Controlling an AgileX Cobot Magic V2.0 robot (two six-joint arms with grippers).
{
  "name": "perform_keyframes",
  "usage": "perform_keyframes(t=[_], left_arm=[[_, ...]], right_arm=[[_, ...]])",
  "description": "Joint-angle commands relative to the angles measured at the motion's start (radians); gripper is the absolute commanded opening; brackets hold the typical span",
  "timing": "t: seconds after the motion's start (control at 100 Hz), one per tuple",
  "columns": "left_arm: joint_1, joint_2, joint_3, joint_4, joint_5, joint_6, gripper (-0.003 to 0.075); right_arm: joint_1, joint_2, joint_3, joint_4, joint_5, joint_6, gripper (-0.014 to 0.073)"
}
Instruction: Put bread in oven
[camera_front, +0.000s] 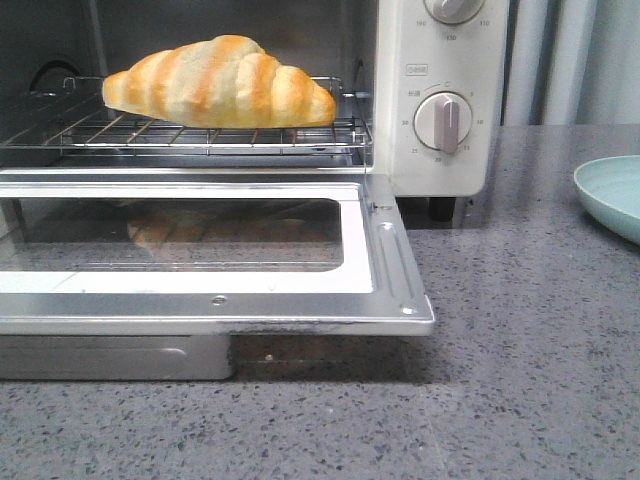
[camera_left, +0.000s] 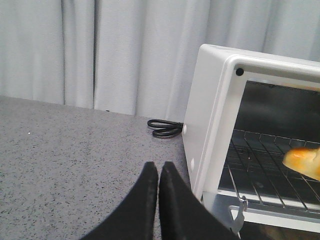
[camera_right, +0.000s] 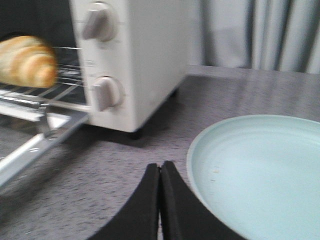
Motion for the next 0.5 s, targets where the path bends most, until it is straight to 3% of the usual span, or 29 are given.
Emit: perform_keyframes(t=[0.0, 0.15, 0.49], left_arm=[[0.003, -0.028, -0.028, -0.018, -0.055, 0.0, -0.0021], [0.003, -0.028, -0.028, -0.018, -0.055, 0.0, -0.0021], [0.003, -0.028, -0.028, -0.018, -0.055, 0.0, -0.0021]], right_arm=[[-0.067, 0.011, -0.009, 0.014, -0.126, -0.015, -0.0048], [-0.156, 0.006, 0.043, 0.027, -0.215, -0.015, -0.0048], [-0.313, -0.137, 0.06, 0.027, -0.184, -0.015, -0.0048]])
